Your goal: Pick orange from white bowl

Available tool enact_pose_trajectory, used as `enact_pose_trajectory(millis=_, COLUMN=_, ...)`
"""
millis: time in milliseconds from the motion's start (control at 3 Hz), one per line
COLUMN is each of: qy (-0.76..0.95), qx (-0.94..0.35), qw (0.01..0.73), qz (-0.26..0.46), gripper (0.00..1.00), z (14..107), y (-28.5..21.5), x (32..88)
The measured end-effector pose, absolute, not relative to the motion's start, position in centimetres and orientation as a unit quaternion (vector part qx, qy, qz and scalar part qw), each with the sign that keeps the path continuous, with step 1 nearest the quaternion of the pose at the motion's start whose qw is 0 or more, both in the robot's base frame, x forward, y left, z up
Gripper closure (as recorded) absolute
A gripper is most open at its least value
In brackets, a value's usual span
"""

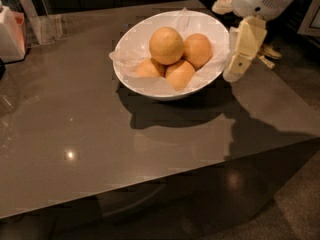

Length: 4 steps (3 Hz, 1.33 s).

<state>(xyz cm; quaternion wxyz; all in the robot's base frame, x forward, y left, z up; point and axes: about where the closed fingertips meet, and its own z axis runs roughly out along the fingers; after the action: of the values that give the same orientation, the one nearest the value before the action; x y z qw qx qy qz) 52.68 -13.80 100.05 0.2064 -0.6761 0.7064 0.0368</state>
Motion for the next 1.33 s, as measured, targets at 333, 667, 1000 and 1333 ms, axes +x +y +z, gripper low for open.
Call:
enact_pose_trajectory(millis=333, qy=0.7, qx=-0.673, qw=0.236, qz=0.028, gripper=0.0, z=102.0, y=-13.3, x=53.9)
enact_pose_trajectory(millis=667, qy=0.702, qx=-0.669, qw=0.242, qz=0.032, gripper=0.0, z=101.6, y=-13.1, x=54.3)
enact_pose_trajectory(millis=1000, qy=0.684, qx=-0.681, qw=0.255, qz=0.053, gripper=0.0, z=100.8, y=-11.0, x=56.5)
enact_pose_trajectory(millis=1333, qy=0.662, qx=-0.705, qw=0.244, qz=0.073, gripper=0.0, z=99.4, y=-7.7, x=59.0)
